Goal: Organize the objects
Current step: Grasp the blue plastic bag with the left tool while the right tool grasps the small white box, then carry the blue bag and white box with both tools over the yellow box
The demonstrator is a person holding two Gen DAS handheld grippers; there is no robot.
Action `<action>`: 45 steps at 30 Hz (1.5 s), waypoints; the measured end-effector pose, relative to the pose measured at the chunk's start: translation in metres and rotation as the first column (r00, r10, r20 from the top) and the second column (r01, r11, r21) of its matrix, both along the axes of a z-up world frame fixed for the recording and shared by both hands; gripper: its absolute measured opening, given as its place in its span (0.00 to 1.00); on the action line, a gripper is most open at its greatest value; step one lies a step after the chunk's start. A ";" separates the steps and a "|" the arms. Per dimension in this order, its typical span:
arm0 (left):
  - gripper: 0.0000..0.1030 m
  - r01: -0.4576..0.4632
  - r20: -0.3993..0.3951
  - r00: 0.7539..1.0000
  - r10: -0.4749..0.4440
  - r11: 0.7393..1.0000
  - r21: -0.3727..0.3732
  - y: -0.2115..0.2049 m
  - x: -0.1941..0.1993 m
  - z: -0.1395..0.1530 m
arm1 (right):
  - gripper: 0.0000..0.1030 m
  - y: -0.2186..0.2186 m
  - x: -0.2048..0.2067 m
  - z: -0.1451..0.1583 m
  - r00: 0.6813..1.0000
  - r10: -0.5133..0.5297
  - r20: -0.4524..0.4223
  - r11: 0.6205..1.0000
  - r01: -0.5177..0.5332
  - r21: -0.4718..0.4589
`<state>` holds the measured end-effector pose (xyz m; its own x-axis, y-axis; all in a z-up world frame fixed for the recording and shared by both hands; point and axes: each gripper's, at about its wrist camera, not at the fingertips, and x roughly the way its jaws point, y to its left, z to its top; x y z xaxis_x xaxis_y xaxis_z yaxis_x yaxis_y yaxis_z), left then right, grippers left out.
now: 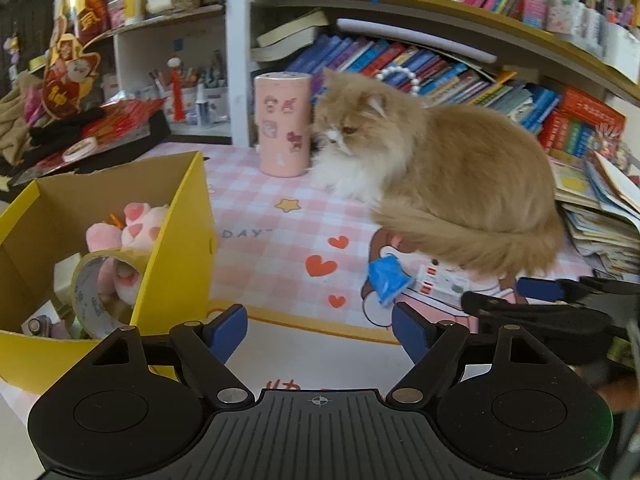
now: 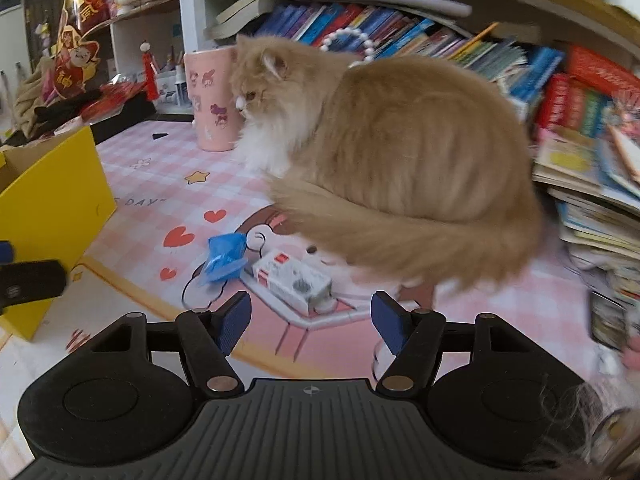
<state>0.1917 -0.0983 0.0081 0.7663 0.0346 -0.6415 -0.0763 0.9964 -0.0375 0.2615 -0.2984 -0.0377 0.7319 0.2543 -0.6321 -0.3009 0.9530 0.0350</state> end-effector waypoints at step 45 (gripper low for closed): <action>0.34 0.031 -0.076 0.997 -0.025 0.997 0.075 -0.072 0.118 -0.062 | 0.27 -0.061 -0.052 0.020 0.999 -0.017 -0.042 0.992 0.022 0.120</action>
<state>0.3101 -0.1701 -0.0541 0.7177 0.0649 -0.6933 -0.0482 0.9979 0.0435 0.2099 -0.3589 -0.0181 0.7117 0.3167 -0.6271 -0.2784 0.9467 0.1622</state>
